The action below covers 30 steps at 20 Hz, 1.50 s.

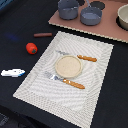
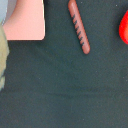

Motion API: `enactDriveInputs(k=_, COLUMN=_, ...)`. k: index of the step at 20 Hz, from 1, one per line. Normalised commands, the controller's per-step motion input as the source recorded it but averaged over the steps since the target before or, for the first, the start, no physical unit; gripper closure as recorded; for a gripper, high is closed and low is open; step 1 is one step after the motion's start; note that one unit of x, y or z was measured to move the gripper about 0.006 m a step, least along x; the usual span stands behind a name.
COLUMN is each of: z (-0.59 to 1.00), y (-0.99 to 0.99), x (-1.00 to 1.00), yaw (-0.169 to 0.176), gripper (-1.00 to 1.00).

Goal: Place the fish, sausage, and tomato into the frying pan.

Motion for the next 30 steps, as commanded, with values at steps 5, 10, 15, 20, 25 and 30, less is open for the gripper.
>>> enactDriveInputs(k=5, z=-0.47, y=-1.0, x=0.13, yaw=0.046, gripper=-1.0)
enactDriveInputs(k=10, z=-0.49, y=-1.0, x=0.11, yaw=0.037, gripper=-1.0)
enactDriveInputs(k=15, z=-0.46, y=-1.0, x=0.05, yaw=0.04, gripper=-1.0)
enactDriveInputs(k=20, z=-0.4, y=-1.0, x=0.0, yaw=0.048, gripper=-1.0)
enactDriveInputs(k=25, z=-0.35, y=-0.99, x=0.0, yaw=0.063, gripper=-1.0)
enactDriveInputs(k=30, z=-0.32, y=-0.8, x=-0.01, yaw=0.069, gripper=-1.0)
